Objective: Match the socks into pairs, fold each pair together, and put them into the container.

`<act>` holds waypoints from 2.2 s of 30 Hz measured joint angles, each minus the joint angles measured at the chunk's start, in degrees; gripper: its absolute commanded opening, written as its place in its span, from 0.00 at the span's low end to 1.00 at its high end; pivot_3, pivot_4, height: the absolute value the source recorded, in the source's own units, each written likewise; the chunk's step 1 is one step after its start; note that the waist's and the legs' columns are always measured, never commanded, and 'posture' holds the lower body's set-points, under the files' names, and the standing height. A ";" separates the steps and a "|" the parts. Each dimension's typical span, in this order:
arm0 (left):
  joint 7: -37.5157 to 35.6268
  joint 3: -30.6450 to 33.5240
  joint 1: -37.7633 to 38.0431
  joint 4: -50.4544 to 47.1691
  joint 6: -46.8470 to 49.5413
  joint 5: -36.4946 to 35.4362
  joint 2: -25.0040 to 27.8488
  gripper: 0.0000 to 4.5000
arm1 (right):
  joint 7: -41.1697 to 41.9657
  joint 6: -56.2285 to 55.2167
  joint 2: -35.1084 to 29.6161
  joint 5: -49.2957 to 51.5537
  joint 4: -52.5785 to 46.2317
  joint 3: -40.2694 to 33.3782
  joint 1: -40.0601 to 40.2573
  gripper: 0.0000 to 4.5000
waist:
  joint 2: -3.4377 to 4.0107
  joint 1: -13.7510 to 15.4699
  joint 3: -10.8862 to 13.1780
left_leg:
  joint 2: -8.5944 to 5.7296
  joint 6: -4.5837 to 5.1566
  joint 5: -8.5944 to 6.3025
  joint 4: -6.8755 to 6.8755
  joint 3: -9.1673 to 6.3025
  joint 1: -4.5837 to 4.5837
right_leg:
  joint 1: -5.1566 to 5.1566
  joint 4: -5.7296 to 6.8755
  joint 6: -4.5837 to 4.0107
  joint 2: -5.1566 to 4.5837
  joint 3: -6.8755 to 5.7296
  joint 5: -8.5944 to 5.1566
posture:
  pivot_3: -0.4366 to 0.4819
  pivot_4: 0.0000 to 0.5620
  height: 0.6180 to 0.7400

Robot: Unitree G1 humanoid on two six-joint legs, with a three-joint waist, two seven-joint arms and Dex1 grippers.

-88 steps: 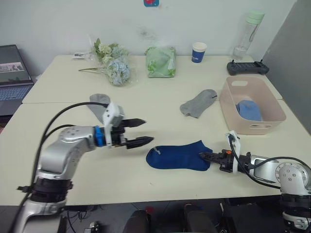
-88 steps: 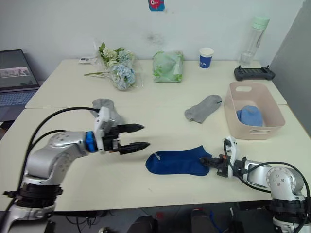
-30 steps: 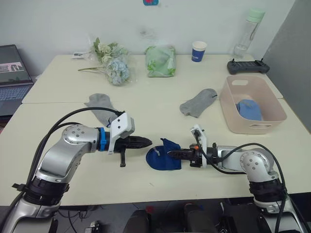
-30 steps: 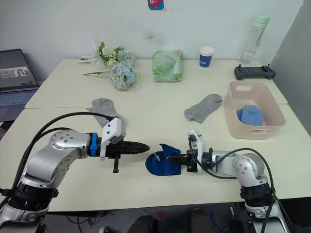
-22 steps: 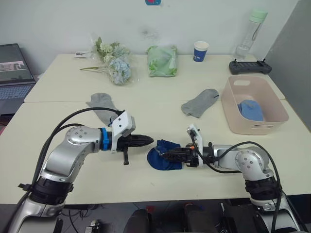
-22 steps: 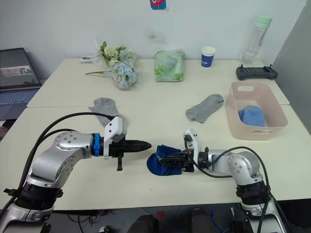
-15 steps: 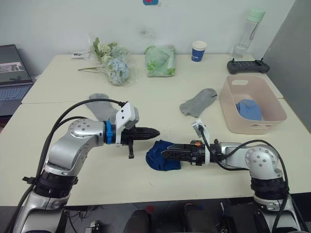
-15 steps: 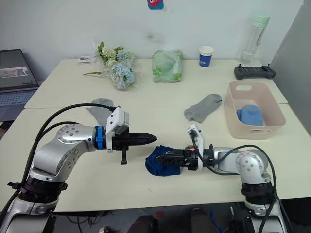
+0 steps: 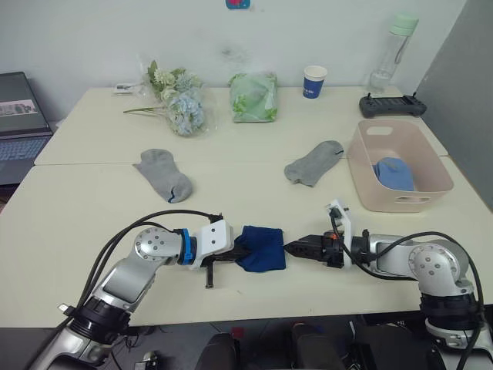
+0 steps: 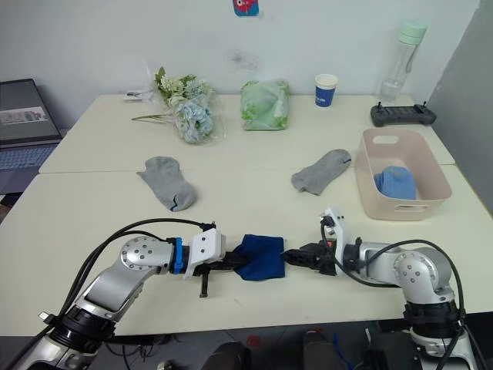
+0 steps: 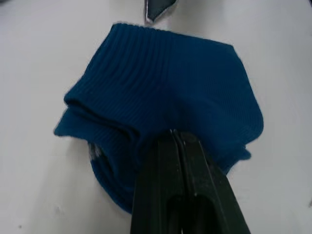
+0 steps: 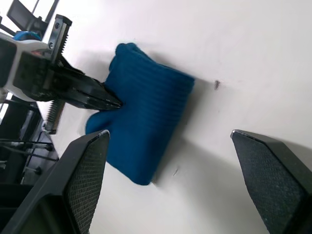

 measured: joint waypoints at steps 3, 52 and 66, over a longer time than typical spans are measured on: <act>-0.03 0.10 0.33 1.12 -2.15 0.10 0.06 0.00 | -0.14 1.30 1.88 0.08 0.98 -0.10 -0.29 0.95 | 0.00 -0.07 -0.02 | 0.01 0.00 0.00 0.00 0.00 0.02 | 0.02 0.00 0.00 0.00 -0.02 0.00 | 0.48 0.27 1.00; 7.57 10.03 -27.63 -5.29 26.69 -24.95 -17.14 0.99 | 3.57 -6.47 -30.38 -11.65 0.88 -17.21 -18.43 0.00 | 0.28 0.57 0.38 | -0.25 0.01 0.00 0.06 0.03 -0.22 | 0.01 -0.25 0.07 -0.01 -0.14 -0.03 | 0.48 0.27 1.00; 13.97 5.70 -33.07 2.64 19.97 -18.16 -31.67 0.99 | 15.12 -78.55 -36.61 -63.15 48.72 13.75 -25.50 0.00 | 0.35 -1.73 0.48 | -0.07 -0.19 0.11 0.01 0.84 0.13 | -0.12 -0.03 0.24 0.01 0.60 0.04 | 0.48 0.27 1.00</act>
